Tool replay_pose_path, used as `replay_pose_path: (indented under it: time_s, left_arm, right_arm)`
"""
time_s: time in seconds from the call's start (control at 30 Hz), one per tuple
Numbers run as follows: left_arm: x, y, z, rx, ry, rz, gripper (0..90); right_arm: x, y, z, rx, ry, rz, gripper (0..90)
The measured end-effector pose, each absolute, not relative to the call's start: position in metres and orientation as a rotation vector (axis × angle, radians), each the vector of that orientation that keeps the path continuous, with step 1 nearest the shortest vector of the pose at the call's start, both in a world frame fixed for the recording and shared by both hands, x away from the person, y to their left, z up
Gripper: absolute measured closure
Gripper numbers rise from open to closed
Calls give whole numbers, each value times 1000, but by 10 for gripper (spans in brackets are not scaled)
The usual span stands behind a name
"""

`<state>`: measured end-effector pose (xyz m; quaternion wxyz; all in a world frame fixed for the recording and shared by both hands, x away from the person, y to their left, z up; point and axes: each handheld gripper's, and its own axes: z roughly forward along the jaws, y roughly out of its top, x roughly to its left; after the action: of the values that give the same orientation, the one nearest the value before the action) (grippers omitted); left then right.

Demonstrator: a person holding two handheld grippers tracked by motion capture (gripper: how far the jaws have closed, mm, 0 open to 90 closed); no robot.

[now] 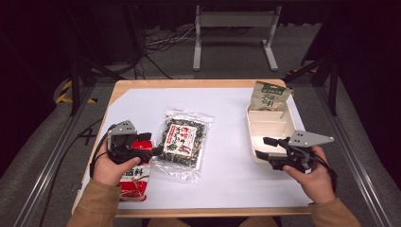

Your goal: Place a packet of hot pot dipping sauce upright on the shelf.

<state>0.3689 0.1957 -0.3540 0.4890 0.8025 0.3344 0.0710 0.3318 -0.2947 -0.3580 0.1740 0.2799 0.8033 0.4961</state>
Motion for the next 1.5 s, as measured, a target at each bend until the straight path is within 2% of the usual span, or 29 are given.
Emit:
replay_pose_path:
  time_s: [0.1,0.27,0.5,0.97,1.03,1.07,1.23,1.5]
  left_arm:
    - [370,202,-353,1934,818,245,252]
    - [378,210,-349,1951,851,218,232]
    - [387,221,-352,2001,865,251,142]
    - [408,263,-361,2043,965,347,189]
    - [409,266,-361,2038,966,346,202]
    - [411,271,-363,2039,975,343,253]
    - [413,276,-366,2041,998,352,253]
    - [417,286,-373,2084,1015,425,241]
  right_arm:
    - [331,-286,-364,795,2276,1414,387]
    - [328,-270,-373,774,2306,1409,380]
    - [323,-250,-387,722,2385,1383,386]
    - [322,-246,-396,702,2417,1360,384]
    - [323,-245,-397,697,2417,1359,384]
    - [323,-246,-396,685,2426,1359,420]
    - [325,-247,-396,656,2467,1331,450]
    - [326,-248,-398,669,2464,1340,426]
